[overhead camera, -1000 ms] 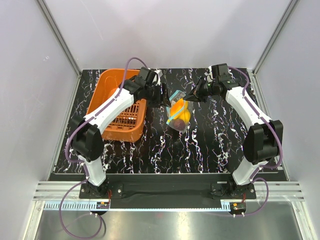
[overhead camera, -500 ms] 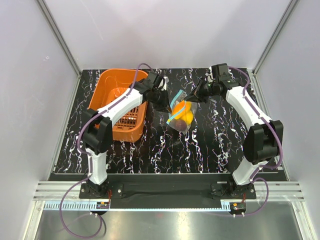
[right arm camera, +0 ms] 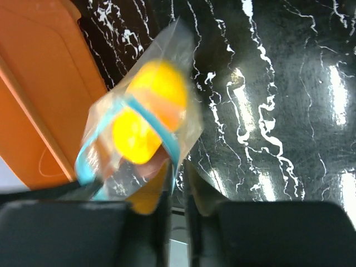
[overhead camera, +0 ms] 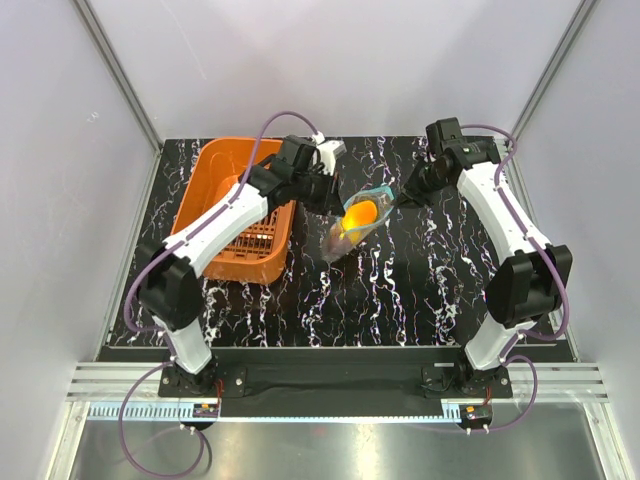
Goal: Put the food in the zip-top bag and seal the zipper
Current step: Zip the zipper food storage bag at the center of the board.
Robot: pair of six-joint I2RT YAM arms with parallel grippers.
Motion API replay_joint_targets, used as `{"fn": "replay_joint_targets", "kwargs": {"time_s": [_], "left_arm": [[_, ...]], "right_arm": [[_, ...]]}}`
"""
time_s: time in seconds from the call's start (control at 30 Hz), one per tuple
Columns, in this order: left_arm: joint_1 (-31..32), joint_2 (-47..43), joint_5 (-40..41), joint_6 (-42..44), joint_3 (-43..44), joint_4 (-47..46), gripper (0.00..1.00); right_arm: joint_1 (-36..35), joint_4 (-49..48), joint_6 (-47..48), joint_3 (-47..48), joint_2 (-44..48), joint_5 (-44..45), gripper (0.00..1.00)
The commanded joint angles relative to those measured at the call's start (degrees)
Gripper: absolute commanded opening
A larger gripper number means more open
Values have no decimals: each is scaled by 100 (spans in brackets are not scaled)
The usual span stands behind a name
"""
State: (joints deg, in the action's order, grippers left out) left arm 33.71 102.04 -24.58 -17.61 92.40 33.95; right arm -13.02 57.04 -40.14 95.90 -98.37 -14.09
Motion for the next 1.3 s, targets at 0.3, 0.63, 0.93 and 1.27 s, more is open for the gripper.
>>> {"fn": "replay_joint_targets", "kwargs": {"time_s": [0.3,0.63,0.93,1.27], "left_arm": [[179,-211,-504,636,226,-398,0],[171,158,-1075,662,489,-205,0],[162,220,-1234,776,454,6,0],[74,53,-1225,785,279,6,1]], "right_arm": [[-87,141,103,236,142,46,78],[-149,-886,1901,-448,819,-673,75],[-473,-1335,3844,-1064,933,-1598,79],[-632,-3075,4963,-2532,1575,-1652,64]]}}
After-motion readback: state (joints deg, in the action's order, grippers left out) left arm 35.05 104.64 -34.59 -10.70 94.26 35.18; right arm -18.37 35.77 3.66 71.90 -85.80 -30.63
